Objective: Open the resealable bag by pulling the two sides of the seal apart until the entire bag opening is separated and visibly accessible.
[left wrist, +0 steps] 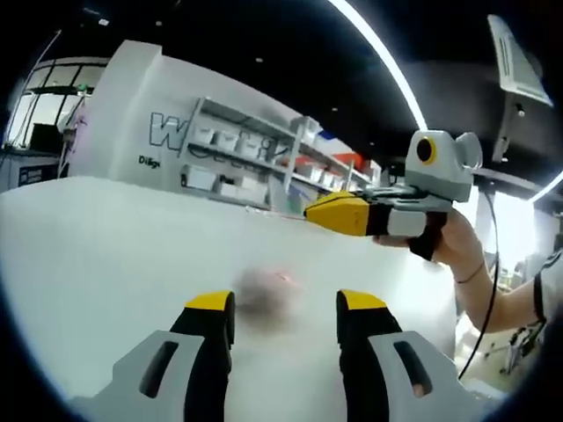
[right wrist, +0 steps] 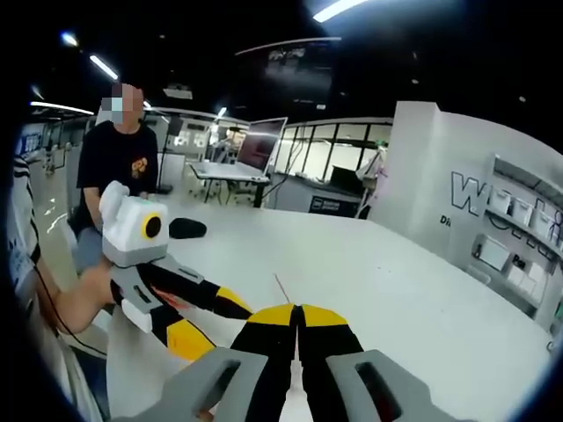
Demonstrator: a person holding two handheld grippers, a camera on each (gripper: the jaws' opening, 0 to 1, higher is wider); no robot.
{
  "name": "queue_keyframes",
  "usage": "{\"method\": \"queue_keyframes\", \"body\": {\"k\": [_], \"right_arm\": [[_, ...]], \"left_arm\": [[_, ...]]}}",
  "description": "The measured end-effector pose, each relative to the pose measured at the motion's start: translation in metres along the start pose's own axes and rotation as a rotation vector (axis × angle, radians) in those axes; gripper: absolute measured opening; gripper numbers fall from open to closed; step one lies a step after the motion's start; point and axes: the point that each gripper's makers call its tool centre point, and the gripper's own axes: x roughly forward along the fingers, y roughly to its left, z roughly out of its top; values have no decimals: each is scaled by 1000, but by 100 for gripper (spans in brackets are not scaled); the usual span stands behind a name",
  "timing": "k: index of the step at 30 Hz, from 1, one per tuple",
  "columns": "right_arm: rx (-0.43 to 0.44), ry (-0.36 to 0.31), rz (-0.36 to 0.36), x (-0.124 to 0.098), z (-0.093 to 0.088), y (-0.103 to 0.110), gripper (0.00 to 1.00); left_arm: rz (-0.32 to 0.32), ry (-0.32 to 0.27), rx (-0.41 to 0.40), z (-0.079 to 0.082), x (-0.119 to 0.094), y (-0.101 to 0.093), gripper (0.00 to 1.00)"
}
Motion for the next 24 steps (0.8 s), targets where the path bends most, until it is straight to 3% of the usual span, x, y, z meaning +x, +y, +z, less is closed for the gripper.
{"method": "queue_keyframes", "body": {"k": [11,24], "right_arm": [[-8,-5,-3,-3,-1,0,0],[-2,-13,4,-4,-2,1,0]], "left_arm": [[-51,-48,-119,12,-1,-5,39],[-85,-75,-195,17,2,-8,40]]}}
